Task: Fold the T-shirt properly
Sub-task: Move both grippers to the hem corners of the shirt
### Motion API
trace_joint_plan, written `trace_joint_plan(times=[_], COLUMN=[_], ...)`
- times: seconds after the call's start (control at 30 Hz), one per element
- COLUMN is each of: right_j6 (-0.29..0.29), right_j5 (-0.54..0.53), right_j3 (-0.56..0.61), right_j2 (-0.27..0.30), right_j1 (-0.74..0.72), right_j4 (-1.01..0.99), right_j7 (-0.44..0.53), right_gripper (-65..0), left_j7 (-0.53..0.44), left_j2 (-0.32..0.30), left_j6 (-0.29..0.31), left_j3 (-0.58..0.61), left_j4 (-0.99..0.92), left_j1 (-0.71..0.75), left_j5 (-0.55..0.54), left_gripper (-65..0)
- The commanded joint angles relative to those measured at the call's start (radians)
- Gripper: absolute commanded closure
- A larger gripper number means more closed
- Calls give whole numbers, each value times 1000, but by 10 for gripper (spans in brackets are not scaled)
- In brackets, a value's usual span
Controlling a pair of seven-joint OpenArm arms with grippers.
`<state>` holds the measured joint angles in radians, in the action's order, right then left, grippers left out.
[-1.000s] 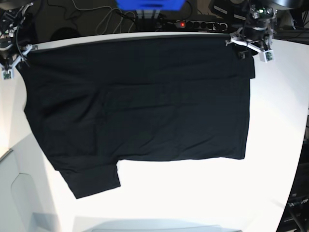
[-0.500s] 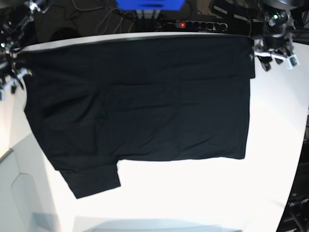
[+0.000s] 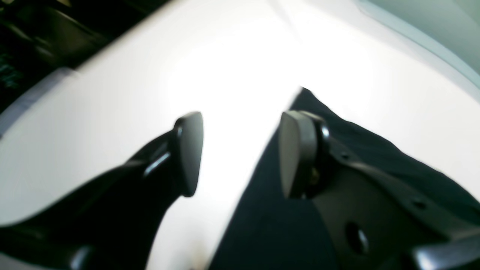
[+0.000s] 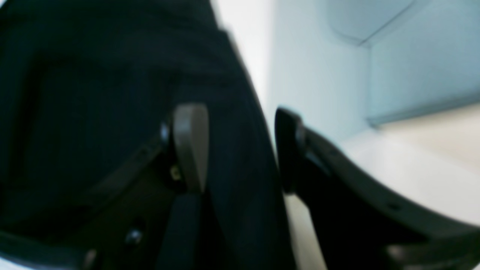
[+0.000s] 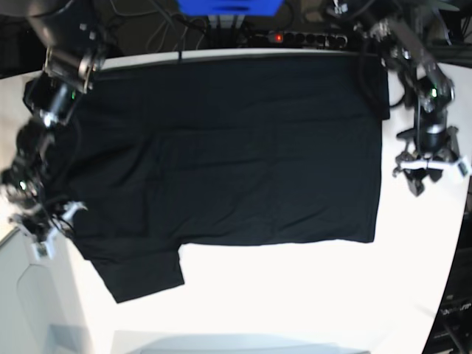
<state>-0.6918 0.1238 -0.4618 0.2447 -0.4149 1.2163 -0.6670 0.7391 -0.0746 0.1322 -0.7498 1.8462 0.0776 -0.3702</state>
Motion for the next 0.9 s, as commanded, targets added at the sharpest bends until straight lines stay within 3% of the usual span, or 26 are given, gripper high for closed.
trace_joint_plan(times=[0.0, 0.07, 0.3, 0.43, 0.6, 0.87], right_j6=[1, 10, 217, 297, 314, 314], right_j5=[10, 47, 107, 107, 109, 109], right_j3=[-1, 2, 5, 7, 7, 7], right_j2=[11, 11, 55, 95, 124, 109], right_j1=[-71, -149, -306, -341, -342, -302], right_j4=[-54, -198, -597, -771, -904, -921], right_j7=[48, 120, 448, 603, 714, 729], right_gripper=[-298, -298, -299, -299, -299, -299], left_j7=[-28, -40, -152, -224, -309, -315], left_j2=[-26, -52, -107, -139, -170, -175], left_j6=[-7, -7, -1, 1, -1, -3], left_j3=[20, 65, 191, 252, 304, 333], left_j4=[-20, -105, -354, -509, -672, -790], left_j1=[-40, -86, -207, -261, -330, -417], left_j5=[0, 21, 116, 122, 124, 125], left_gripper=[-316, -316, -317, -317, -317, -317])
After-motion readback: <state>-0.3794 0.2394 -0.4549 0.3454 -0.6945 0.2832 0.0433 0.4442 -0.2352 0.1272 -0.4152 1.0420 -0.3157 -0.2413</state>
